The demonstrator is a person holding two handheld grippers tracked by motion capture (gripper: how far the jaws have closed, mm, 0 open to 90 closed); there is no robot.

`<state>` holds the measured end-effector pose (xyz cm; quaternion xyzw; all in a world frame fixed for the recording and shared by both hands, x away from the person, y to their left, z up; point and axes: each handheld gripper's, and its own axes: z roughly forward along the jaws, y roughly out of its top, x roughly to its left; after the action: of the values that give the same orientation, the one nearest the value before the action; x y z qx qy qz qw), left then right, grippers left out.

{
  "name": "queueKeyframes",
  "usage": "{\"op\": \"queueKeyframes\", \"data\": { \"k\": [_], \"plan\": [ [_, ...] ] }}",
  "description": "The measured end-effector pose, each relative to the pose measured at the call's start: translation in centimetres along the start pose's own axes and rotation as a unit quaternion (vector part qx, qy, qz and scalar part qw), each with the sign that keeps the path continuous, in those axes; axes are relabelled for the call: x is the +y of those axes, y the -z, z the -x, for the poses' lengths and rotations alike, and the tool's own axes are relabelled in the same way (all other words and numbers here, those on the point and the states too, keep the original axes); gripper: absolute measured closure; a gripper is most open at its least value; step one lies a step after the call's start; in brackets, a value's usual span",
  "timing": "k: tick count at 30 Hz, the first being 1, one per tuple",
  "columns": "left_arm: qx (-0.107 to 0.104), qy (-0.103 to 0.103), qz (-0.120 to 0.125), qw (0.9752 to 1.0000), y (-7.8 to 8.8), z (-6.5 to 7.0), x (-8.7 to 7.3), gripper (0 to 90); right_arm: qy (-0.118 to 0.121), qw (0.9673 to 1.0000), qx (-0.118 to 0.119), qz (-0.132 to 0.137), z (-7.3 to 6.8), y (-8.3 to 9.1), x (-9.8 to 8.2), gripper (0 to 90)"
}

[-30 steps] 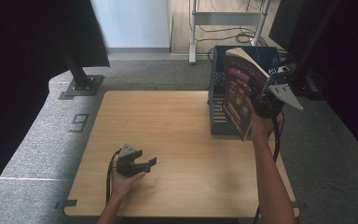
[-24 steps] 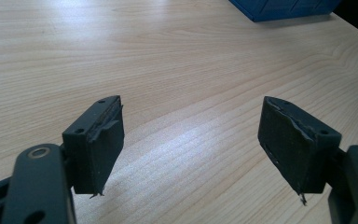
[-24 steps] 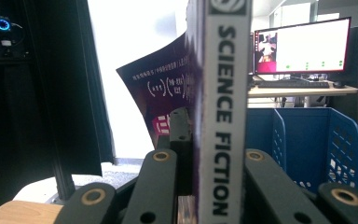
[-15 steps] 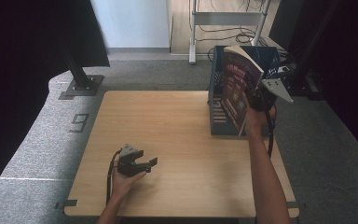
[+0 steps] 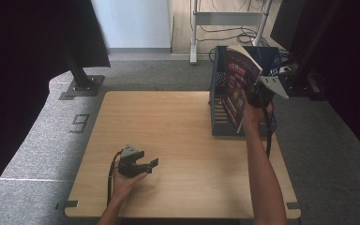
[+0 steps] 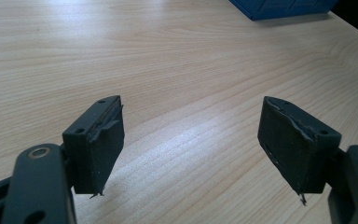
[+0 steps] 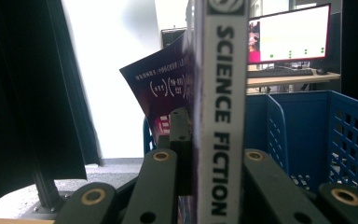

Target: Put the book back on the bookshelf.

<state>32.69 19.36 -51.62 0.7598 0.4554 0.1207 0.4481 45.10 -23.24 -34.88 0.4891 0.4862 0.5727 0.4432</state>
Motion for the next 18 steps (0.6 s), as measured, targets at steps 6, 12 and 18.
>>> {"op": "queueKeyframes", "data": {
  "k": [6, 12, 18],
  "plan": [
    [0.002, 0.000, -0.003, 1.0000, 0.0, 0.2, -0.2, 22.8, -0.002, 1.0000, -0.001, 0.004, 0.2, -0.3, 0.0, 81.7],
    [0.001, -0.002, -0.005, 1.0000, -0.2, 0.5, -0.3, 22.8, -0.004, 1.0000, -0.005, 0.003, 0.4, -0.6, -0.1, 81.7],
    [0.002, 0.000, -0.004, 1.0000, -0.1, 0.3, -0.2, 22.8, -0.007, 1.0000, -0.004, 0.006, 0.3, -1.2, -0.3, 81.7]
  ]
}}
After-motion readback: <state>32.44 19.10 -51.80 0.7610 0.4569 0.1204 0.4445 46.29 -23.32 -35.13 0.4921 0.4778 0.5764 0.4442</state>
